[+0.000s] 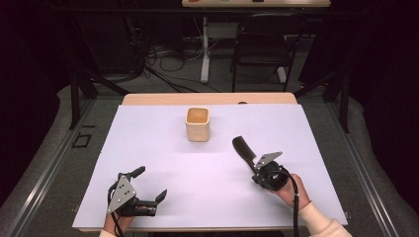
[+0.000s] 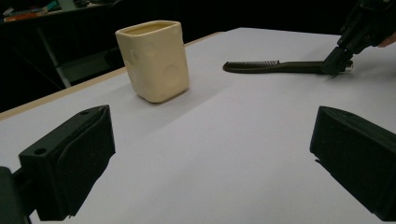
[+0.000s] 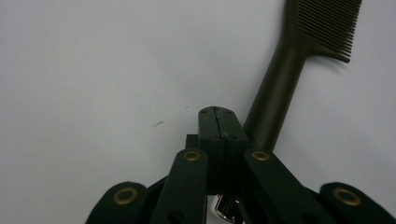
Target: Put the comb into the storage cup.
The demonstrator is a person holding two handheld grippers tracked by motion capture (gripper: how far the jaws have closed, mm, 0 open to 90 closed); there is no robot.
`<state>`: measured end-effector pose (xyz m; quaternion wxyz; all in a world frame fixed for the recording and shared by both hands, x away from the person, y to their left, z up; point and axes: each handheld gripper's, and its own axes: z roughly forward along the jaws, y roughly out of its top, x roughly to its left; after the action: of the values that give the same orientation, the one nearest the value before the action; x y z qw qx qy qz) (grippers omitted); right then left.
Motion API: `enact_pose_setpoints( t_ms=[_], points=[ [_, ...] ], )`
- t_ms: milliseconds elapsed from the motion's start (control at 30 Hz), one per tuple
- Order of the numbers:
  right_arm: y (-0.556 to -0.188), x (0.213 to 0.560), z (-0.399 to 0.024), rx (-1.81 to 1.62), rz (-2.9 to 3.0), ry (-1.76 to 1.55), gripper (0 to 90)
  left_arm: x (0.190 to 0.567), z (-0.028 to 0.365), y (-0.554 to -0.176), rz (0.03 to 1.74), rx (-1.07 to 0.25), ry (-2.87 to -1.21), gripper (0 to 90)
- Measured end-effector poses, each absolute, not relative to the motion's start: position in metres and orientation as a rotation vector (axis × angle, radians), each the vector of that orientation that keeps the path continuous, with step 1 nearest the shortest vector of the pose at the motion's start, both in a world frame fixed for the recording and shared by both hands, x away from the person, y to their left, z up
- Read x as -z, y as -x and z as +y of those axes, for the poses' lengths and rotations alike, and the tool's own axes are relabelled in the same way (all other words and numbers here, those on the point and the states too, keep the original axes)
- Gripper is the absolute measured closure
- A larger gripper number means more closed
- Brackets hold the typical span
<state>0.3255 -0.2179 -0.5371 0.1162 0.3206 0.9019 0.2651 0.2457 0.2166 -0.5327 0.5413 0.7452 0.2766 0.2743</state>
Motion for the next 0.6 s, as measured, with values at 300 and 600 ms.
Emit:
enact_pose_setpoints(
  t_ms=[300, 600],
  points=[
    [-0.3308, 0.5367, -0.2229, -0.759, 2.633, -0.965, 90.0, 0.5327, 0.2158, -0.2449, 0.647, -0.67, -1.783, 0.1],
    [-0.3351, 0.5371, -0.2266, -0.746, 2.634, -0.99, 90.0, 0.5331, 0.2155, -0.2448, 0.649, -0.67, -1.788, 0.1]
  ],
)
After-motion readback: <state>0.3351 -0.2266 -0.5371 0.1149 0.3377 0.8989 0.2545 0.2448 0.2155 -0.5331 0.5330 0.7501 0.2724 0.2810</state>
